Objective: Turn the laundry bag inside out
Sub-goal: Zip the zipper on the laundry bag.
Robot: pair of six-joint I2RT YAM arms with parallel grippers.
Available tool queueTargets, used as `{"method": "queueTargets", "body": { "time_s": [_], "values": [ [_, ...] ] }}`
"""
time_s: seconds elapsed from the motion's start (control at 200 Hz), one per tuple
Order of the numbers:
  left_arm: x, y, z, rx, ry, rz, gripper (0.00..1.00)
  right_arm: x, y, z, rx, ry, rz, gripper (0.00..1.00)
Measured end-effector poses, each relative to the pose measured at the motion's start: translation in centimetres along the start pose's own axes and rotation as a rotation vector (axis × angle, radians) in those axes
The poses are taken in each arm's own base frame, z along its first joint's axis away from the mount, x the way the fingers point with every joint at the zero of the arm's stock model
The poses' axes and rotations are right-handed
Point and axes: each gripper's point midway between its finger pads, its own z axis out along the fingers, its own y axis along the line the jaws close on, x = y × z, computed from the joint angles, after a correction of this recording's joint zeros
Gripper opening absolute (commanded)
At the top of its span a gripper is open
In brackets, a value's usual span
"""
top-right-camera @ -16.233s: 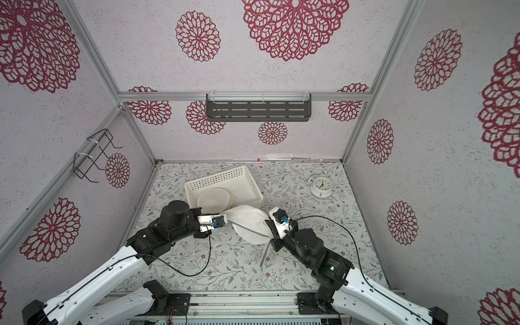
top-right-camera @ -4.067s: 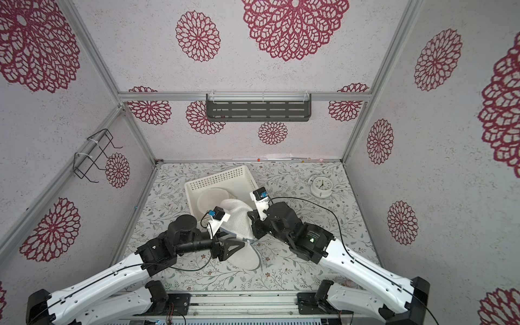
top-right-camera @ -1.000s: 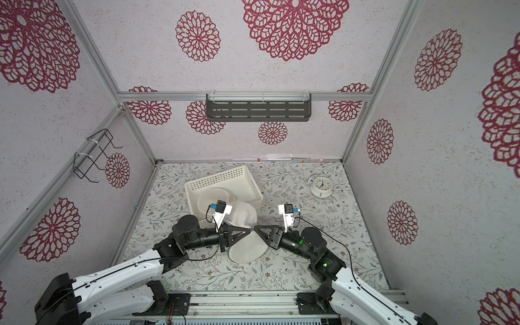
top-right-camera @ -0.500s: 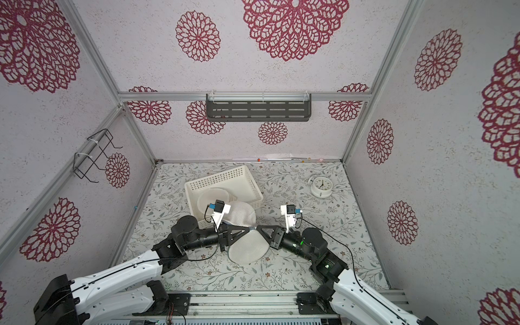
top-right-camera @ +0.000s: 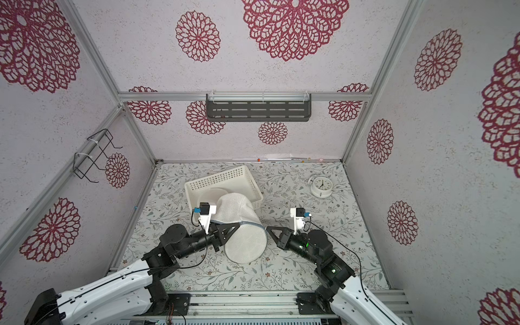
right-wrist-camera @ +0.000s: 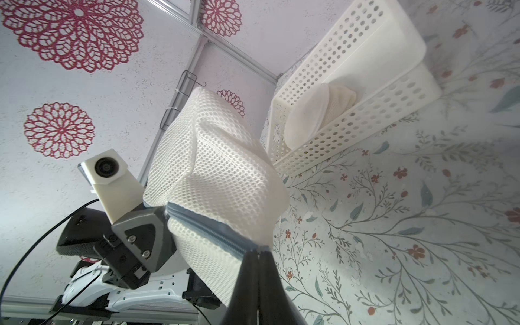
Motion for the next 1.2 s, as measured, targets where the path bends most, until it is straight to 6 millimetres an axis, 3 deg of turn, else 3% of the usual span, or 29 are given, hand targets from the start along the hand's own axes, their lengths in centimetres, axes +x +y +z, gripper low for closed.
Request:
{"method": "queueTargets", "body": {
  "time_s": [0.09,0.285,0.49,0.69,0.855,0.966,1.056,1.201],
  "values": [
    [1.5,1.5,0.3,-0.046,0.026,-0.036,0.65,-0.5,-0.4,0.9,0.039,0.010,-0.017,0.00],
    [5.6,5.3,-1.2,-0.186,0.098,-0.120,0.84,-2.1,-1.4,1.8,0.124,0.010,-0.089,0.00],
    [5.9,6.2,-3.5,-0.274,0.120,-0.135,0.84,-3.7,-2.1,1.7,0.203,0.016,-0.197,0.00],
    [4.7,5.7,-4.1,-0.310,0.177,0.015,0.82,-2.9,-3.1,2.5,0.252,0.131,-0.323,0.00],
    [1.3,3.4,-2.4,-0.270,0.241,0.268,0.85,-1.7,-3.2,2.9,0.240,0.238,-0.409,0.00],
    [0.1,1.9,-0.8,-0.204,0.304,0.427,0.86,-1.0,-2.9,3.5,0.203,0.301,-0.443,0.00],
    [0.7,1.4,0.5,-0.136,0.383,0.531,0.86,-0.4,-2.9,3.9,0.177,0.348,-0.459,0.00],
    [3.3,2.5,2.2,-0.073,0.517,0.598,0.83,0.0,-2.5,4.4,0.144,0.383,-0.477,0.00]
  ]
}}
